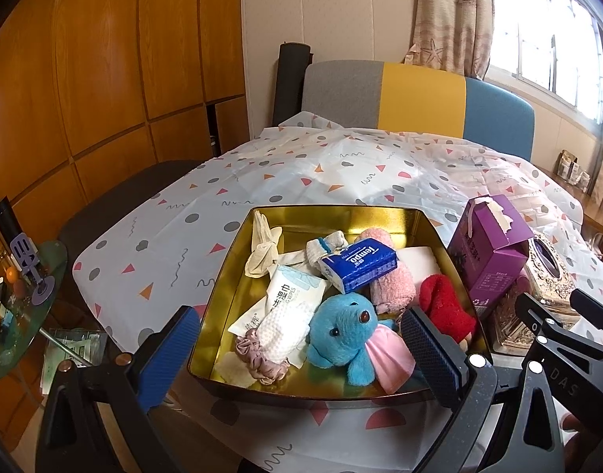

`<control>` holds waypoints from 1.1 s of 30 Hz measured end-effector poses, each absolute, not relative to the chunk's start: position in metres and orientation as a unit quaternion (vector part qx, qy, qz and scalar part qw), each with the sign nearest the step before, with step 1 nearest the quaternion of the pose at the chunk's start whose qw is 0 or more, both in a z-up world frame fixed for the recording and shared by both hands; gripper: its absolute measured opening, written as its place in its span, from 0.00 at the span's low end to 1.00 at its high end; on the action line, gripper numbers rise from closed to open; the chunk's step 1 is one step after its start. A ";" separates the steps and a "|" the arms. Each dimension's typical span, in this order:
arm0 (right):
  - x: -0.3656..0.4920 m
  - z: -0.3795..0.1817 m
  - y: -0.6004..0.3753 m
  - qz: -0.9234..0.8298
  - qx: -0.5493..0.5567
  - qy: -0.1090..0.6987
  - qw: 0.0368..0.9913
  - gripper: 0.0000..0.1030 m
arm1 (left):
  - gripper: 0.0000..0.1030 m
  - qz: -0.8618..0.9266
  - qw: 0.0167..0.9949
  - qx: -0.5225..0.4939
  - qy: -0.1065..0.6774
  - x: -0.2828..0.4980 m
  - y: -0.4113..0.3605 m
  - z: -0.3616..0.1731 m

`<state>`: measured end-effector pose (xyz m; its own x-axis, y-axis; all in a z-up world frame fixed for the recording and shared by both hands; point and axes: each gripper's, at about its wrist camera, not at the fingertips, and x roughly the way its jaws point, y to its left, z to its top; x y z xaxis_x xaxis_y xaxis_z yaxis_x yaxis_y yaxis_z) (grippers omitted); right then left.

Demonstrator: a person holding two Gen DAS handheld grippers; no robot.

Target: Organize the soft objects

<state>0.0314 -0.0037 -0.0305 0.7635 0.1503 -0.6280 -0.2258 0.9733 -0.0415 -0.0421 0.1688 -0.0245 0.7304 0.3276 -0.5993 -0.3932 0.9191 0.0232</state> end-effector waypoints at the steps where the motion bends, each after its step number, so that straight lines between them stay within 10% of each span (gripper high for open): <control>1: 0.031 -0.030 -0.004 0.100 -0.058 0.329 0.937 0.81 | 1.00 0.194 0.929 -0.053 0.312 -0.042 0.169 -0.025; 33: 0.030 -0.031 -0.006 0.099 -0.057 0.330 0.937 0.81 | 1.00 0.191 0.927 -0.051 0.318 -0.041 0.167 -0.028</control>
<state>0.0301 -0.0061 -0.0312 0.7629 0.1489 -0.6291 -0.2239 0.9737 -0.0411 -0.0407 0.1667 -0.0282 0.7252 0.3219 -0.6086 -0.3865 0.9219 0.0270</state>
